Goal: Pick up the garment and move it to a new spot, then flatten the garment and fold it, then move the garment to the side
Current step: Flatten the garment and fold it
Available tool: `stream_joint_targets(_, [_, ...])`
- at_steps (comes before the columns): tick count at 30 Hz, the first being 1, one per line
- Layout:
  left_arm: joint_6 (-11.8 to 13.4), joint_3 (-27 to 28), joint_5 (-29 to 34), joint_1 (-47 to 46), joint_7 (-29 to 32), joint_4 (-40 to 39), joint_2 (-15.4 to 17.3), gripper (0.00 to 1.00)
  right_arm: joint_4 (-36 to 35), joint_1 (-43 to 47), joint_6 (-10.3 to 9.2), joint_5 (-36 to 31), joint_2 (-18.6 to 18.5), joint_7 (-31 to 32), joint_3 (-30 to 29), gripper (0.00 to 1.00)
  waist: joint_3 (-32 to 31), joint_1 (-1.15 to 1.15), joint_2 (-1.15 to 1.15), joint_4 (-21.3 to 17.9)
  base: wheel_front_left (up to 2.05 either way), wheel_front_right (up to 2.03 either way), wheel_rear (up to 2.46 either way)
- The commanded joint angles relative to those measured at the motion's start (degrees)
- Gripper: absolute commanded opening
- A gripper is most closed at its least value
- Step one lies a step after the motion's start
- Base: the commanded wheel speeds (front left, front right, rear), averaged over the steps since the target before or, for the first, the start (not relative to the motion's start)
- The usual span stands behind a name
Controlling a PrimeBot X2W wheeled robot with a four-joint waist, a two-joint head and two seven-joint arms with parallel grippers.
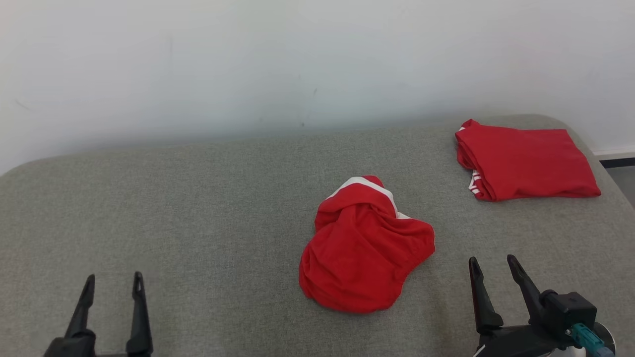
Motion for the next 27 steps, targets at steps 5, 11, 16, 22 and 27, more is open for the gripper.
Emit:
stream_joint_targets(5, [-1.71, -4.23, 0.82, -3.99, 0.39, 0.95, -1.50, 1.00, 0.24, -0.34, -0.16, 0.23, 0.13, -0.55, 0.02, 1.00, 1.12, 0.00, 0.00, -1.36, 0.00, 0.00, 0.00])
stream_joint_targets(11, [-5.12, -10.46, 1.91, -10.20, 0.73, 4.27, -3.26, 1.00, 0.53, -0.93, -0.16, 0.70, 0.13, -1.09, 0.20, 1.00, 3.49, 0.00, 0.00, -3.96, 0.00, 0.00, 0.00])
stream_joint_targets(16, [-7.43, -15.99, 2.15, -15.17, 0.01, 9.27, -5.15, 1.00, 0.94, -1.96, -0.16, 0.90, 0.13, -1.75, 0.01, 1.00, 5.74, 0.00, 0.00, -6.91, 0.00, 0.00, 0.00])
stream_joint_targets(22, [-8.88, -22.54, 2.06, -19.54, -0.51, 17.23, -6.45, 1.00, 2.09, -3.18, -0.16, 1.87, 0.14, -3.05, 0.05, 1.00, 8.38, 0.00, 0.00, -11.17, 0.00, 0.00, 0.00])
stream_joint_targets(27, [-9.22, -26.49, 2.61, -22.35, -0.48, 24.42, -6.20, 1.00, 3.44, -3.87, -0.16, 2.67, 0.14, -4.44, -0.23, 1.00, 9.90, 0.00, 0.00, -14.27, 0.00, 0.00, 0.00])
